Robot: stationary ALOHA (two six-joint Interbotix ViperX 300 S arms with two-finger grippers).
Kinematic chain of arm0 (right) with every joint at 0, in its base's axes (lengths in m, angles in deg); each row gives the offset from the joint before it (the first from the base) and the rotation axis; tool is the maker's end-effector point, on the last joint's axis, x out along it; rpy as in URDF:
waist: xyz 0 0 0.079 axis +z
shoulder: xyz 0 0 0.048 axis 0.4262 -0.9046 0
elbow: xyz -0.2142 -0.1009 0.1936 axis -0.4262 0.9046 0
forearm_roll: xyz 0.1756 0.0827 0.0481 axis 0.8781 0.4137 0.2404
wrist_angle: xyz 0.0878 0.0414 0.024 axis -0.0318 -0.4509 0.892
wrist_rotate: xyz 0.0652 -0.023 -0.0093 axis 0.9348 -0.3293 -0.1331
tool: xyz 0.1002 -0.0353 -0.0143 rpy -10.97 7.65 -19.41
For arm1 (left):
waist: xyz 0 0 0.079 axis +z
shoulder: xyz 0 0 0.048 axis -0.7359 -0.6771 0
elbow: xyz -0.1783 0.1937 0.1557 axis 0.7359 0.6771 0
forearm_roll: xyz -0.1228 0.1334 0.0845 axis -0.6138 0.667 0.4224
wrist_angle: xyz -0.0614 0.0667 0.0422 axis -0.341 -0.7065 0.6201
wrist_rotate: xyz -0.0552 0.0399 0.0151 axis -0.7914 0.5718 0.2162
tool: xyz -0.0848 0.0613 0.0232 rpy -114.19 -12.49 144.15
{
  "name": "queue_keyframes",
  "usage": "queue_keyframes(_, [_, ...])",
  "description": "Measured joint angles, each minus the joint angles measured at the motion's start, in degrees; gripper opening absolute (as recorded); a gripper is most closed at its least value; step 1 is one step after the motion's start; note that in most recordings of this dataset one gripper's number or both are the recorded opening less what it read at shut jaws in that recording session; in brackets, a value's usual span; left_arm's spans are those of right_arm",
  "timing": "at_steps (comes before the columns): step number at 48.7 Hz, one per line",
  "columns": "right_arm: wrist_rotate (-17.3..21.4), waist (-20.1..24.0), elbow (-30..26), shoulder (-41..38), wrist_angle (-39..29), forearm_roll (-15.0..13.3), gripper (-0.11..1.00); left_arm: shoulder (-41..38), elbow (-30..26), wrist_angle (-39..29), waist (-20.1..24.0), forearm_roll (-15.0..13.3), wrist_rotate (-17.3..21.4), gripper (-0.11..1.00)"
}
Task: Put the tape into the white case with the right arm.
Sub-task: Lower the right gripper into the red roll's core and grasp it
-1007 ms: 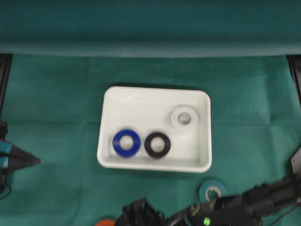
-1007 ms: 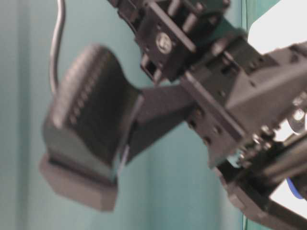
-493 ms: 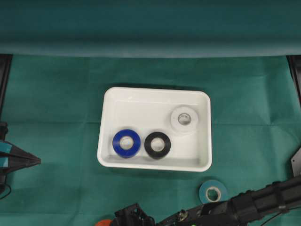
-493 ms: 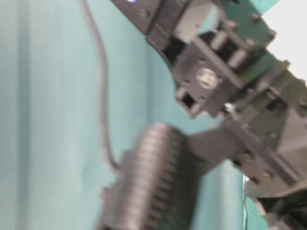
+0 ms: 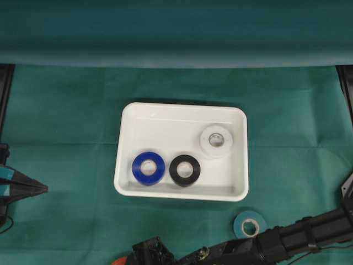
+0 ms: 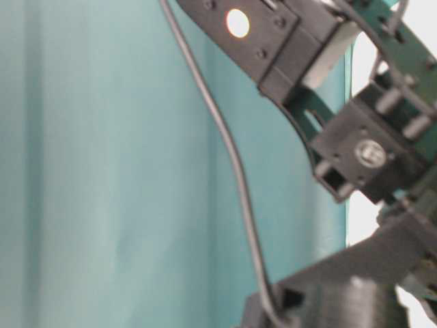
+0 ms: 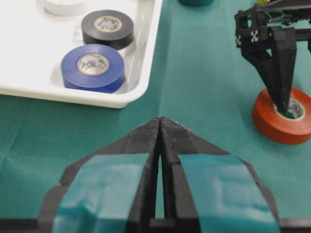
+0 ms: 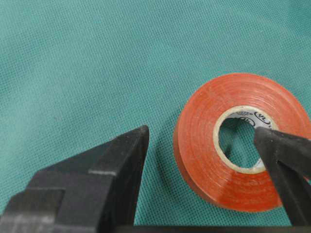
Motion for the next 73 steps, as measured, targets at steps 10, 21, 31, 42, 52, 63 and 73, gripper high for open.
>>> queue_keyframes(10, [0.3, 0.1, -1.1, -1.1, -0.1, 0.0, 0.61, 0.0, 0.0, 0.1, 0.0, 0.0, -0.1, 0.00])
queue_keyframes(21, [0.4, 0.3, -1.8, -1.9, 0.0, 0.0, 0.39, 0.0, 0.0, 0.1, 0.0, 0.0, -0.1, 0.00])
queue_keyframes(31, [0.4, 0.3, -2.5, -1.9, -2.1, 0.0, 0.05, 0.0, 0.0, 0.1, 0.0, 0.0, 0.0, 0.00])
queue_keyframes(42, [0.3, 0.9, -3.9, -1.9, -6.1, 0.0, 0.04, 0.0, 0.0, 0.1, 0.0, 0.0, -0.1, 0.00])
queue_keyframes(52, [0.1, 1.1, -4.0, -1.9, -6.5, 0.0, 0.04, 0.0, 0.0, 0.1, 0.0, 0.0, 0.0, 0.00])
queue_keyframes(63, [0.1, 1.3, -4.0, -1.8, -6.9, 0.0, 0.04, 0.0, 0.0, 0.1, 0.0, 0.0, -0.1, 0.00])
queue_keyframes(73, [-0.2, 1.7, -4.0, 0.8, -9.4, 0.0, 0.03, 0.1, 0.0, 0.1, 0.0, 0.1, 0.0, 0.00])
